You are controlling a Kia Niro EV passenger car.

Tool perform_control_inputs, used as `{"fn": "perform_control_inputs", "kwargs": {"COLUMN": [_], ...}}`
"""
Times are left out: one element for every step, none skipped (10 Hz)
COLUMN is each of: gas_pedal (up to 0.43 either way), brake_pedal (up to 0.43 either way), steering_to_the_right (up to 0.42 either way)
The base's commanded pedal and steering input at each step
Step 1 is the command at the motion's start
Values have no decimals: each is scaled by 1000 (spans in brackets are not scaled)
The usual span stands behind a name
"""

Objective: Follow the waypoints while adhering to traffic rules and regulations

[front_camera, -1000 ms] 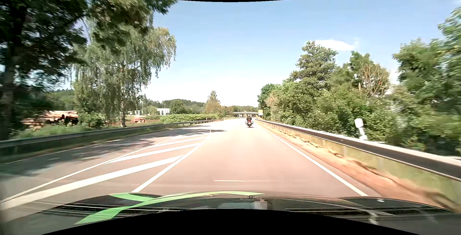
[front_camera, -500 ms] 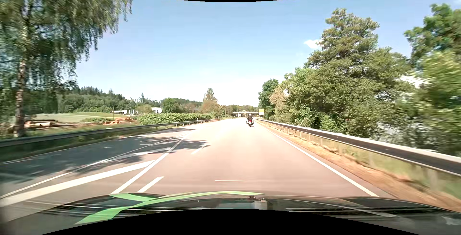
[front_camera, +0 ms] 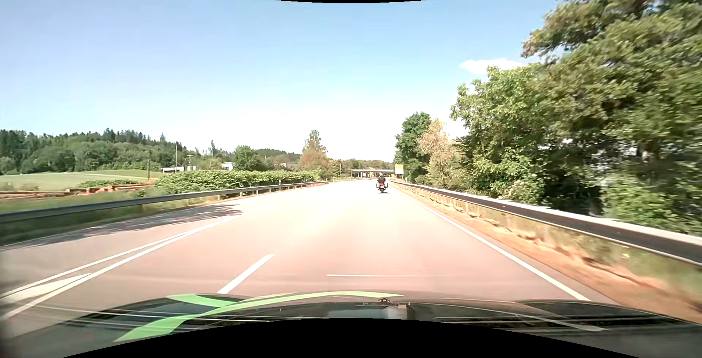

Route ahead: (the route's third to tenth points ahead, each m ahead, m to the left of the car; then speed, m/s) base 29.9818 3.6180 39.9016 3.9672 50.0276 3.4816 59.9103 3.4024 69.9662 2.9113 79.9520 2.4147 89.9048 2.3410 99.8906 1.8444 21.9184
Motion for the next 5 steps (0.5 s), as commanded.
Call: {"fn": "perform_control_inputs", "kwargs": {"gas_pedal": [59, 67, 67, 67, 79], "brake_pedal": [0, 0, 0, 0, 0], "steering_to_the_right": [1, 1, 1, 1, 1]}}
